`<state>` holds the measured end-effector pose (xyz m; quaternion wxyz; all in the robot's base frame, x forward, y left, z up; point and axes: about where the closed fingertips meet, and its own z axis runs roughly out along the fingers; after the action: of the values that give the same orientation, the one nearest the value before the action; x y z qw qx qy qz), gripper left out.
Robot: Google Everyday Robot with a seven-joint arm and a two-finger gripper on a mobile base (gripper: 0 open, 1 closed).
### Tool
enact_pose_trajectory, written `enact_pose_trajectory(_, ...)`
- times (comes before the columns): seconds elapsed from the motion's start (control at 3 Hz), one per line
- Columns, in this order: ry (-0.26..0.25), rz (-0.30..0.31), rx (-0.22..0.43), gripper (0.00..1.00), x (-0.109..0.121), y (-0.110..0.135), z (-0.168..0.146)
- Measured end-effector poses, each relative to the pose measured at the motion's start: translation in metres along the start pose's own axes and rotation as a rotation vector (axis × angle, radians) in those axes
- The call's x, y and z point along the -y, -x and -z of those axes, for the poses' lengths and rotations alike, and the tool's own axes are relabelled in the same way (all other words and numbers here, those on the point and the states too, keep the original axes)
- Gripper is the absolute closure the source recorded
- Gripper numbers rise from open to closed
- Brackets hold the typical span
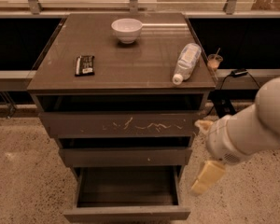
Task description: Close bottom drawer
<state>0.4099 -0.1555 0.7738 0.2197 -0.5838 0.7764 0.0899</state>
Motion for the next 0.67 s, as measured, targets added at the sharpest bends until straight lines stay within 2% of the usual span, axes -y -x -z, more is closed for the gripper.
enact_pose_trajectory(0.33, 0.088, 0.114, 0.028, 0.00, -0.034, -0.005, -0.099)
enact_pose_trajectory(0.67, 0.152, 0.126, 0.134, 0.00, -0.046, -0.026, -0.157)
